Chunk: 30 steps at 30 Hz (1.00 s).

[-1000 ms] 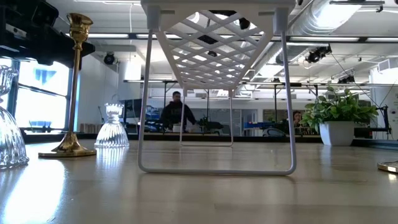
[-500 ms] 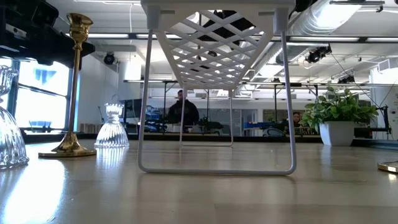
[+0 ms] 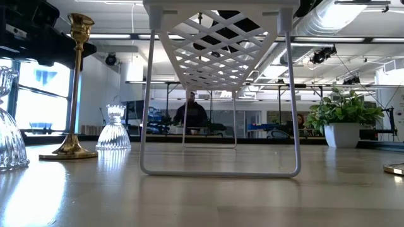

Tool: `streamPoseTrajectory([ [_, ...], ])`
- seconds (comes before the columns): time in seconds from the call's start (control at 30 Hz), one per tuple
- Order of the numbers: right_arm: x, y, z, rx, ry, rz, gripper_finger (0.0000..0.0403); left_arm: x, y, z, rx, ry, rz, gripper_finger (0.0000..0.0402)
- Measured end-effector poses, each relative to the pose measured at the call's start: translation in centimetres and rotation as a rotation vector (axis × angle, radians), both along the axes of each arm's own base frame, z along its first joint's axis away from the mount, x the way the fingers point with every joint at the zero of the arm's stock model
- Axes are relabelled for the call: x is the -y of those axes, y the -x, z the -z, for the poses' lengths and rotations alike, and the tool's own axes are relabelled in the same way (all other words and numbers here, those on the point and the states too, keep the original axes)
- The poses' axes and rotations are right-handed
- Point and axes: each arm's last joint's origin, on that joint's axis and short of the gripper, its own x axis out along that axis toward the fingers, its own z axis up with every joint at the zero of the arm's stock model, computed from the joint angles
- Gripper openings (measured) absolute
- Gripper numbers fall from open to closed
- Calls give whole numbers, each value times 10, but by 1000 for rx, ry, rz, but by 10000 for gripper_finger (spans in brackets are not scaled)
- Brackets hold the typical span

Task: Pick & Place candle stick holders
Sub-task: Put the top gold candle holder on the shelf

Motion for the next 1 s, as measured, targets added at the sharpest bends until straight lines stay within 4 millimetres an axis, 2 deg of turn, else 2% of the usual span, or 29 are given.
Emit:
streamPoseTrajectory([
  [0.87, 1, 0, 0, -4, 11, 22, 8, 0, 0, 0, 0, 0, 0, 1],
  [1.0, 2, -4, 5, -4, 10, 21, 8, 0, 0, 0, 0, 0, 0, 1],
])
